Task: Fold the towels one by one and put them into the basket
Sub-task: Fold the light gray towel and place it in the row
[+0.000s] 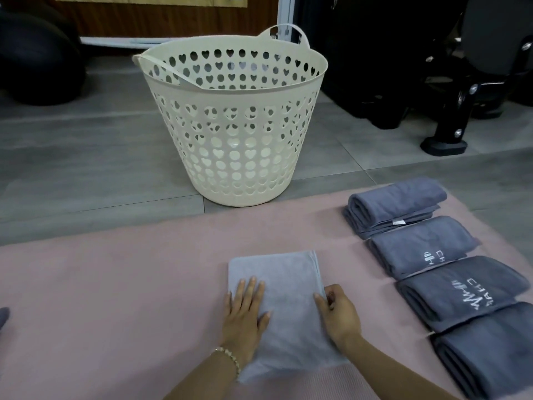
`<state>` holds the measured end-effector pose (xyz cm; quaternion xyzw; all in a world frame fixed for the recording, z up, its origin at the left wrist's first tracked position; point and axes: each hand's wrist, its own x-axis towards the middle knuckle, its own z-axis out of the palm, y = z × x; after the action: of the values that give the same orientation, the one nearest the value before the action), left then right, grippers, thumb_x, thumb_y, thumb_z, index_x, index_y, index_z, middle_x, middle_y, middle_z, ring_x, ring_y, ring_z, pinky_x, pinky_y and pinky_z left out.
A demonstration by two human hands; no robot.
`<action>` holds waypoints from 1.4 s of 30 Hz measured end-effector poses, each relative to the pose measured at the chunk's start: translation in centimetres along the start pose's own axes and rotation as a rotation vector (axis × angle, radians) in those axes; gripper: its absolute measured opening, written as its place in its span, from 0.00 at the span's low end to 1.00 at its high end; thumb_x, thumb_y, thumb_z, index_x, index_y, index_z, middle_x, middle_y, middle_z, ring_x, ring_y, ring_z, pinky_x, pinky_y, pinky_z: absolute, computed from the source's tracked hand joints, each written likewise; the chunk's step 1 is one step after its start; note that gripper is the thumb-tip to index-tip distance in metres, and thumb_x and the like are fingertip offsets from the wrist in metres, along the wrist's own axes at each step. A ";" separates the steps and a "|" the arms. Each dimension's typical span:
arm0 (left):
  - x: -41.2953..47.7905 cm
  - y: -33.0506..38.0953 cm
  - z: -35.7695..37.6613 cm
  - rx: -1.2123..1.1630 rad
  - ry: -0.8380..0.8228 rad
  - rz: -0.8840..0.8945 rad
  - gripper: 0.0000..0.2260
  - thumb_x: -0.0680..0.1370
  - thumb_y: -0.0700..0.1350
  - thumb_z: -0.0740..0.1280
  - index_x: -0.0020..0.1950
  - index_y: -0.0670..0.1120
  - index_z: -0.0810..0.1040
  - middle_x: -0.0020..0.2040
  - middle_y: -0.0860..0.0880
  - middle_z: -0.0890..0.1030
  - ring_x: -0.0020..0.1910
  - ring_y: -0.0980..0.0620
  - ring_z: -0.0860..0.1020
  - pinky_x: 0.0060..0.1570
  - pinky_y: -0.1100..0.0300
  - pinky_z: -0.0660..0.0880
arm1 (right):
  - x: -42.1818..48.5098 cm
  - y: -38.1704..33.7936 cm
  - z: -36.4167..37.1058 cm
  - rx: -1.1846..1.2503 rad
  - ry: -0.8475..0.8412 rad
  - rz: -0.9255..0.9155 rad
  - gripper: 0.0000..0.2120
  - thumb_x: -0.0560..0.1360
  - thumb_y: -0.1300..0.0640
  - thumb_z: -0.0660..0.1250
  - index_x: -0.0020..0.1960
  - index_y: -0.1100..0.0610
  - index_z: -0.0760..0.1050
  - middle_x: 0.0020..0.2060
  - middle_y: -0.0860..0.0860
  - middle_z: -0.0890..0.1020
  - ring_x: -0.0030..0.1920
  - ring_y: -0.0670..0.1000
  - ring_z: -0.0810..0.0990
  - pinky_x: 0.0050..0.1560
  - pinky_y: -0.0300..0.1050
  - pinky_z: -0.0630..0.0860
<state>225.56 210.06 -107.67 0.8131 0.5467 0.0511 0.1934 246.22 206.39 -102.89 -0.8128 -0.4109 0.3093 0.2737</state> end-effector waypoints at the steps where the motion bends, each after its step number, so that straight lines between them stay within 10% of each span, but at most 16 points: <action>1: 0.0 0.0 0.1 -0.021 0.000 -0.041 0.28 0.81 0.60 0.40 0.78 0.49 0.46 0.78 0.53 0.44 0.77 0.51 0.41 0.70 0.52 0.46 | 0.2 0.4 -0.2 0.002 -0.014 0.026 0.11 0.75 0.49 0.66 0.43 0.56 0.69 0.33 0.50 0.76 0.36 0.52 0.76 0.44 0.49 0.74; 5: 1.4 0.9 -1.1 -0.318 0.113 -0.369 0.42 0.73 0.68 0.46 0.77 0.44 0.38 0.78 0.44 0.42 0.77 0.45 0.42 0.73 0.52 0.43 | 0.2 0.5 -0.5 -0.066 -0.195 0.104 0.16 0.70 0.47 0.72 0.48 0.55 0.69 0.40 0.50 0.79 0.43 0.53 0.78 0.46 0.45 0.74; 9: 4.7 0.1 -3.4 -0.707 0.290 -0.657 0.41 0.68 0.65 0.67 0.70 0.39 0.64 0.65 0.40 0.73 0.65 0.38 0.69 0.66 0.48 0.65 | 0.4 -0.5 -0.5 -0.220 -0.304 0.173 0.26 0.67 0.45 0.74 0.57 0.57 0.70 0.55 0.52 0.78 0.56 0.53 0.77 0.53 0.43 0.74; 15: 8.2 -1.9 -8.2 -1.071 -0.182 -0.586 0.19 0.68 0.52 0.77 0.52 0.42 0.80 0.47 0.45 0.84 0.45 0.48 0.83 0.45 0.57 0.79 | 1.2 -0.8 -0.9 -0.073 -0.528 0.382 0.42 0.60 0.49 0.80 0.67 0.63 0.68 0.63 0.52 0.75 0.62 0.52 0.76 0.58 0.43 0.75; 20: 8.6 -1.3 -10.7 -1.022 -0.326 -0.434 0.28 0.57 0.56 0.79 0.50 0.42 0.81 0.47 0.43 0.84 0.44 0.47 0.80 0.48 0.54 0.76 | 0.6 -0.5 -3.5 0.139 -0.764 0.293 0.28 0.67 0.59 0.76 0.65 0.63 0.74 0.55 0.49 0.81 0.55 0.48 0.80 0.48 0.32 0.77; 24: 6.0 -2.6 -13.1 -1.067 -0.496 -0.385 0.17 0.62 0.49 0.78 0.45 0.45 0.78 0.36 0.49 0.80 0.31 0.55 0.77 0.30 0.65 0.70 | 1.6 -1.1 -6.9 0.350 -0.892 0.294 0.26 0.65 0.57 0.76 0.61 0.62 0.77 0.56 0.56 0.82 0.56 0.53 0.81 0.55 0.43 0.77; 27: 2.9 -4.9 -14.7 -1.195 -0.744 -0.357 0.19 0.69 0.36 0.74 0.59 0.38 0.78 0.53 0.41 0.83 0.44 0.50 0.83 0.40 0.61 0.80 | 3.2 -2.1 -8.9 0.473 -0.810 0.306 0.32 0.56 0.55 0.79 0.58 0.61 0.78 0.53 0.57 0.82 0.51 0.55 0.81 0.50 0.44 0.76; 31: -1.5 -6.5 -13.0 -1.113 -0.973 -0.369 0.22 0.70 0.37 0.73 0.64 0.42 0.75 0.63 0.43 0.78 0.57 0.48 0.80 0.53 0.57 0.78 | 3.7 -3.5 -7.2 0.541 -0.470 0.275 0.21 0.67 0.62 0.75 0.57 0.59 0.73 0.48 0.56 0.80 0.43 0.50 0.79 0.40 0.42 0.77; 34: -3.7 -6.7 -10.5 -0.836 -0.863 -0.457 0.23 0.70 0.53 0.74 0.63 0.51 0.74 0.57 0.52 0.81 0.48 0.57 0.80 0.41 0.65 0.76 | 3.0 -2.5 -4.0 0.278 -0.174 0.226 0.21 0.68 0.61 0.76 0.54 0.59 0.68 0.51 0.61 0.79 0.44 0.53 0.76 0.43 0.42 0.72; 39: -4.5 -6.5 -8.5 -0.773 -0.481 -0.586 0.26 0.70 0.63 0.69 0.54 0.42 0.80 0.43 0.50 0.83 0.37 0.57 0.80 0.35 0.66 0.74 | -1.4 -1.5 -1.6 0.038 -0.399 0.347 0.16 0.70 0.48 0.74 0.37 0.61 0.77 0.29 0.54 0.79 0.22 0.46 0.75 0.24 0.37 0.71; 42: -3.9 -5.8 -7.1 -0.828 -0.309 -0.589 0.21 0.72 0.58 0.71 0.51 0.41 0.81 0.47 0.47 0.84 0.44 0.52 0.82 0.45 0.60 0.79 | -3.5 -0.3 0.1 0.063 -0.458 0.346 0.16 0.69 0.48 0.74 0.41 0.61 0.79 0.32 0.53 0.80 0.28 0.49 0.78 0.26 0.38 0.75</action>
<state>216.87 210.21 -102.83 0.4789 0.6509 0.0859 0.5827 244.34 203.64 -101.72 -0.7710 -0.3075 0.5394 0.1419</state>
